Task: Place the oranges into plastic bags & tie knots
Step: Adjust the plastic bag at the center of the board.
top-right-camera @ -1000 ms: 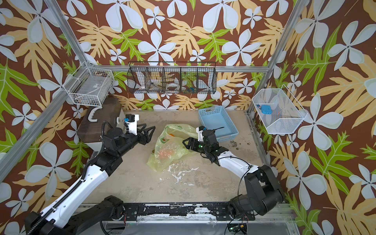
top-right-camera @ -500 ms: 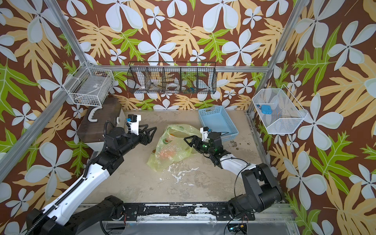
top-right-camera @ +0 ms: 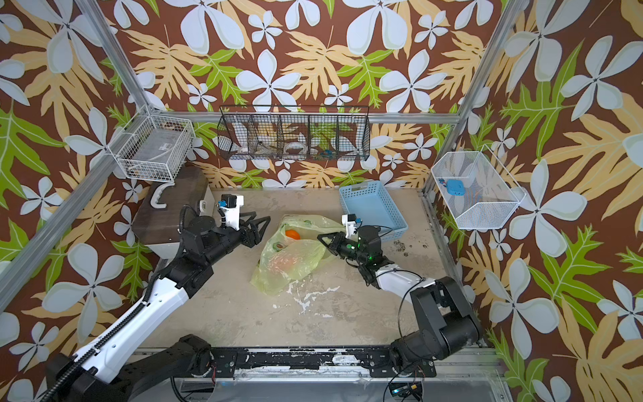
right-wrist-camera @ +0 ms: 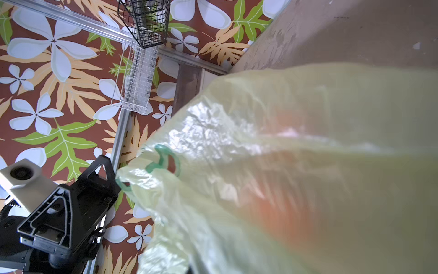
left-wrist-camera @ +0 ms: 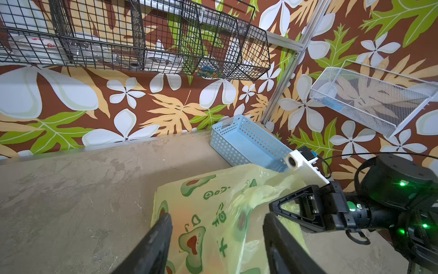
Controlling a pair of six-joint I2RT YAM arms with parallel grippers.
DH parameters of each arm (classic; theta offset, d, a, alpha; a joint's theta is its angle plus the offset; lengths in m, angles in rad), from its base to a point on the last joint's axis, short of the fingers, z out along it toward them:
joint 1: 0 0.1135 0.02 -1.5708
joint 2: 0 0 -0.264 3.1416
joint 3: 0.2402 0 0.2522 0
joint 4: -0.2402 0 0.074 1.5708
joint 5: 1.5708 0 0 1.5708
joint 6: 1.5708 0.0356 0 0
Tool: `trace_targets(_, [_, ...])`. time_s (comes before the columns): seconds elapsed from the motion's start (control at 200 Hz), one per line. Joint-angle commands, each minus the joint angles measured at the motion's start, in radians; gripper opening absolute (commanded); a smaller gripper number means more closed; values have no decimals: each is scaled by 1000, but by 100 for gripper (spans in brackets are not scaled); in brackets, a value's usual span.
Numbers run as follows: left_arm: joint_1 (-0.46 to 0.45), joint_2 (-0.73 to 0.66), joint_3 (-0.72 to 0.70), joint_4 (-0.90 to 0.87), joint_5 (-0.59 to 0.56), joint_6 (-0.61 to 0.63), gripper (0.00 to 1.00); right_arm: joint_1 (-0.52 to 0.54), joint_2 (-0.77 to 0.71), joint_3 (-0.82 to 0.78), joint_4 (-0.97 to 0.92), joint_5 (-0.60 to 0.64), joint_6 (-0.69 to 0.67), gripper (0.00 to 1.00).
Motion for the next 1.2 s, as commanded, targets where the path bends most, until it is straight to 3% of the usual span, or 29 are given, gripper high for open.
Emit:
trace_targets(0.0, [-2,-8,25,-3,2,-8,63,1,-73,41,-101,20,-64,0])
trace_targets(0.15, [-21,6,68,-4,24,-23,63,8,-153,239,-415,65,-250,0])
trace_targets(0.355, [-106,58,104,14,10,33,64,42,-72,519,-660,81,-431,0])
trace_targets(0.676, [-226,-20,-55,171,-47,146,67,89,9,670,-769,134,-538,0])
trace_targets(0.961, [-336,107,22,245,-127,241,68,174,50,806,-885,202,-621,0])
trace_targets(1.196, [-389,234,19,415,-378,231,63,222,41,843,-881,233,-593,0])
